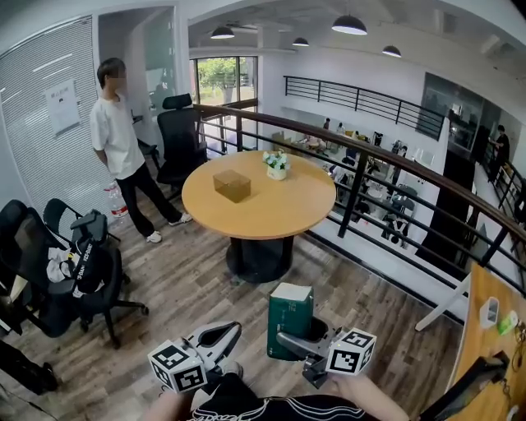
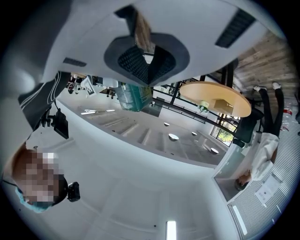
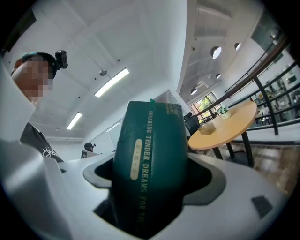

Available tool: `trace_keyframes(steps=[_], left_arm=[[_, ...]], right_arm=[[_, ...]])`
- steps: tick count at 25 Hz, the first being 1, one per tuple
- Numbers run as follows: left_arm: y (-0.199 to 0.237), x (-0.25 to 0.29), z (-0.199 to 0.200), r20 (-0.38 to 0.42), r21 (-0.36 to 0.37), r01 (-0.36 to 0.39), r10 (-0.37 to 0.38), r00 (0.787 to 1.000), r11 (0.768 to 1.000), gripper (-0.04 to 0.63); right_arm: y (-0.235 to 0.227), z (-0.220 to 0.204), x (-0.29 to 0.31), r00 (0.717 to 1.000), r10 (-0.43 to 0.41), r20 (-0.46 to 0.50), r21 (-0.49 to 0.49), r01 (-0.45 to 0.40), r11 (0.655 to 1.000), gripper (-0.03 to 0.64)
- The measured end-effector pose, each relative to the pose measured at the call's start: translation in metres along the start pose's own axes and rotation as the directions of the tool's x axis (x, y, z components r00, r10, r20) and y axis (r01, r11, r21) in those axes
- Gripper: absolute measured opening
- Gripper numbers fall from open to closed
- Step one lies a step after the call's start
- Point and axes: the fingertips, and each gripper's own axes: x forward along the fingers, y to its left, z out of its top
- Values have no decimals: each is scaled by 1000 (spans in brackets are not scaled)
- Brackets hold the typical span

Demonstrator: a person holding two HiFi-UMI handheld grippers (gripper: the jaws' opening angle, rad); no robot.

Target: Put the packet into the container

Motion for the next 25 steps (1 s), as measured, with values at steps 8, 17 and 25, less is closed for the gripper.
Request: trace_keyframes(steps=[8, 17, 25], left_arm=[[31, 22, -11, -14, -41, 5, -5, 1000, 999, 6], [131, 58, 13, -63, -103, 4, -11, 998, 995, 6], [240, 101, 62, -94, -94, 11, -20, 995, 996, 6]], right_arm=[[-39, -8, 12, 999, -37, -1, 46, 37, 998, 425], [-103, 13, 86, 996, -92, -8, 118, 92, 989, 424], [-170, 57, 176, 991, -135, -5, 151, 134, 979, 425]])
